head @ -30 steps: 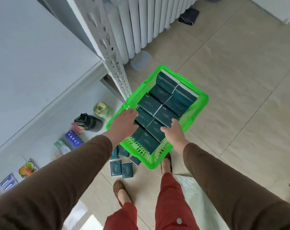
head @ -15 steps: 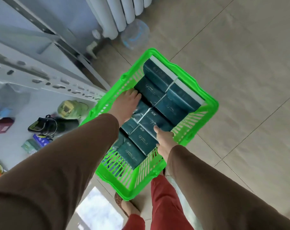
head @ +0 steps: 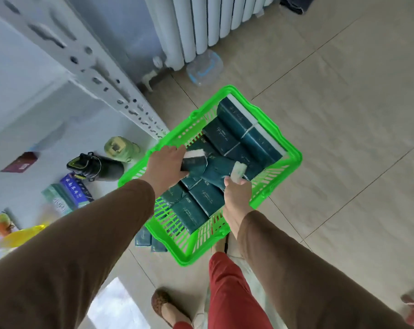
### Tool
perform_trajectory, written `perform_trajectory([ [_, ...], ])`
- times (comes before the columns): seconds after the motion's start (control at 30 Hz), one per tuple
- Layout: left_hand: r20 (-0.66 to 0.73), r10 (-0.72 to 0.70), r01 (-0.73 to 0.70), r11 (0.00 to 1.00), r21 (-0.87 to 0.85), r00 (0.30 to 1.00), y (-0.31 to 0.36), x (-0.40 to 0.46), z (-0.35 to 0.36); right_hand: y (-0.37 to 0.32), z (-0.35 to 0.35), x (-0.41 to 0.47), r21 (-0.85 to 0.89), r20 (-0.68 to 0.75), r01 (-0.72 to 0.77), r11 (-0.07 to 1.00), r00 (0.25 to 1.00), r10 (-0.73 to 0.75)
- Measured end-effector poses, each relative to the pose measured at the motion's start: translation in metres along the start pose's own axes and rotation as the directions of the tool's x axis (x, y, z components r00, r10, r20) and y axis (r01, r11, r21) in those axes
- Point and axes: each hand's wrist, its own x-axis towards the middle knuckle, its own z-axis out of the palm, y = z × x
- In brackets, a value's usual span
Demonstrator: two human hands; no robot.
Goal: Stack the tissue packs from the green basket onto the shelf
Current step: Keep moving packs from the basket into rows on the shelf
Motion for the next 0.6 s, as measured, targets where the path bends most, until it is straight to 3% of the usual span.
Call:
perform_trajectory([
  [0.1,-0.054,-0.145,0.130,0.968,-0.214,0.988,-0.021,-0.061,-0.022,-0.006,-0.005,-0.048,-0.031,0.025,0.159,0.987,0.987,-0.158],
  [0.2,-0.067,-0.271,0.220,0.883,-0.415,0.960,-0.049,-0.131,-0.038,0.003,-0.003,-0.097,-0.018,0.064,0.213,0.977,0.975,-0.211],
  [0.43,-0.052,-0.303,0.227,0.808,-0.544,0.952,-0.072,-0.243,-0.030,0.059,0.001,-0.133,-0.124,0.027,0.337,0.933,0.941,-0.337],
  [0.6,-0.007,-0.325,0.260,0.769,-0.583,0.946,-0.062,-0.255,-0.011,0.066,0.013,-0.114,-0.445,0.189,0.553,0.704,0.827,-0.530],
])
